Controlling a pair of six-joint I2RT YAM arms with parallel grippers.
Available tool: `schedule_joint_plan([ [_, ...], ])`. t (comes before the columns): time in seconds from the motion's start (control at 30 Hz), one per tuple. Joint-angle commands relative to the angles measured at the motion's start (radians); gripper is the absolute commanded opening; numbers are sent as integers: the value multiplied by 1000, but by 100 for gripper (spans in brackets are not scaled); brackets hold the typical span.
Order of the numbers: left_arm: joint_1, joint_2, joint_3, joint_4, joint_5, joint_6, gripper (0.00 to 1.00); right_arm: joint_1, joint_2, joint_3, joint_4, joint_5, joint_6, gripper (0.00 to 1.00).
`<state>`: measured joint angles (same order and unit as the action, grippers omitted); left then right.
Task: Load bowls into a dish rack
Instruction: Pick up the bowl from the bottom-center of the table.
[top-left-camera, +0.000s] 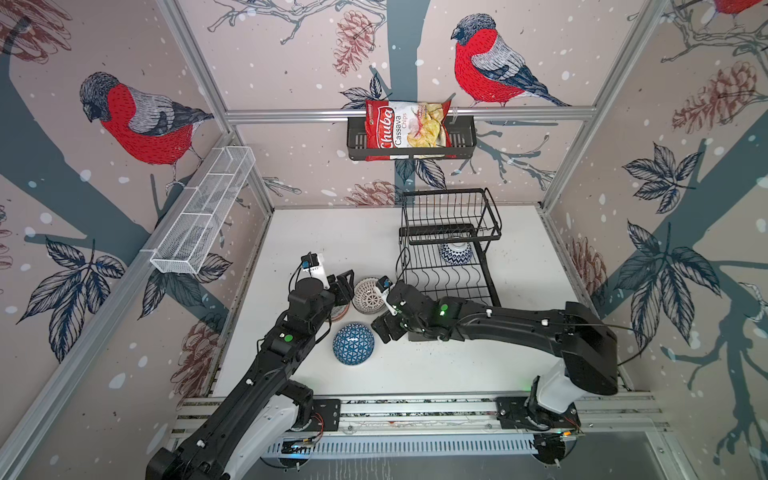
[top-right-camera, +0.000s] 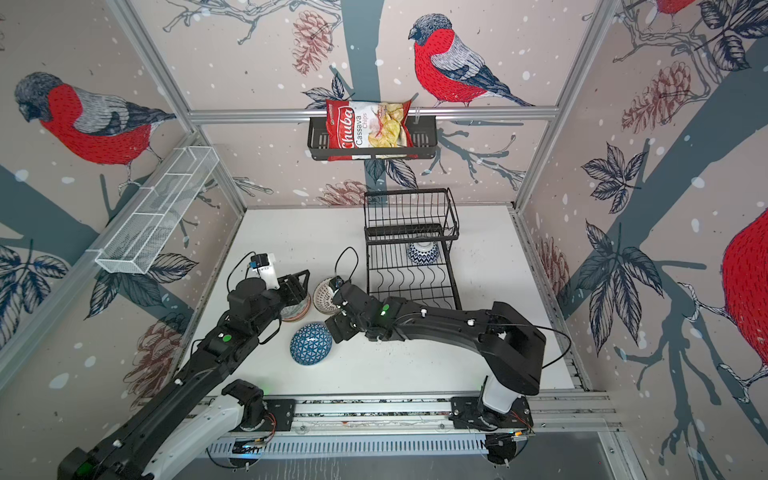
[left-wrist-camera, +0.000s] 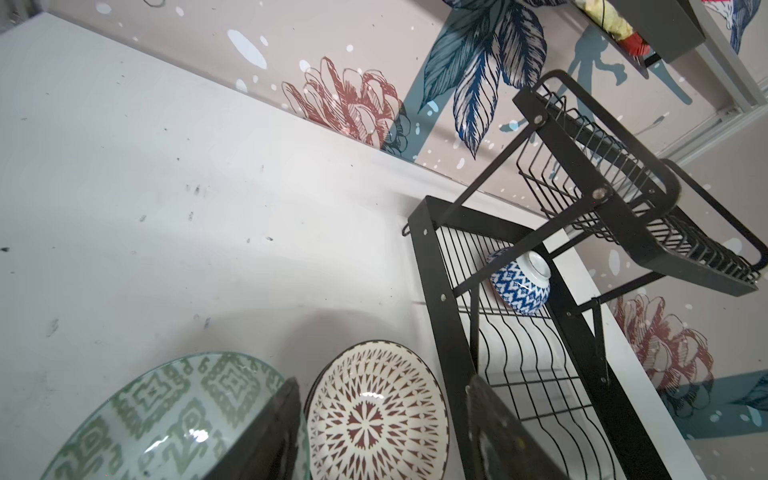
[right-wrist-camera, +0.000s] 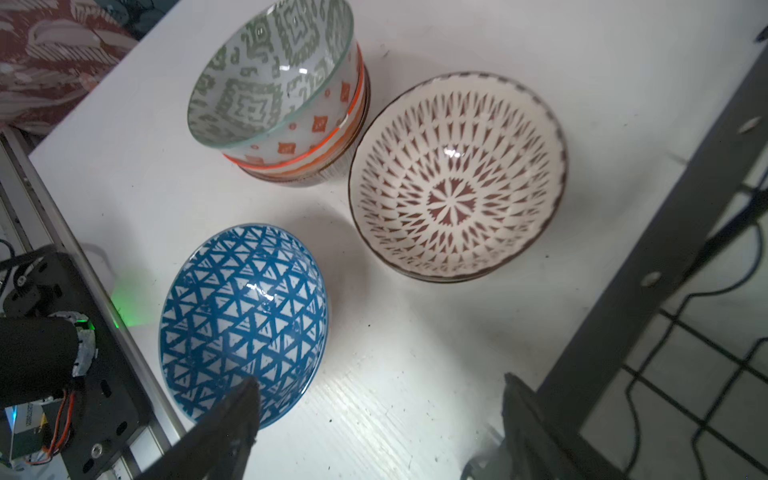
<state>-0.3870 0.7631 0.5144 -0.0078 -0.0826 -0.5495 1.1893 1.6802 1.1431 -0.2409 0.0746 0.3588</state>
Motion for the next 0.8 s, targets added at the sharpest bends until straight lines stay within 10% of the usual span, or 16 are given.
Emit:
schedule_joint_plan([
  [0.0,4,-7,-4,7,-45,18,64,6,42,32,-38,-24,21,88],
  [0.77,32,-54,-39,-8,-105,24,65,36,282,221,-135,-70,-3,75],
])
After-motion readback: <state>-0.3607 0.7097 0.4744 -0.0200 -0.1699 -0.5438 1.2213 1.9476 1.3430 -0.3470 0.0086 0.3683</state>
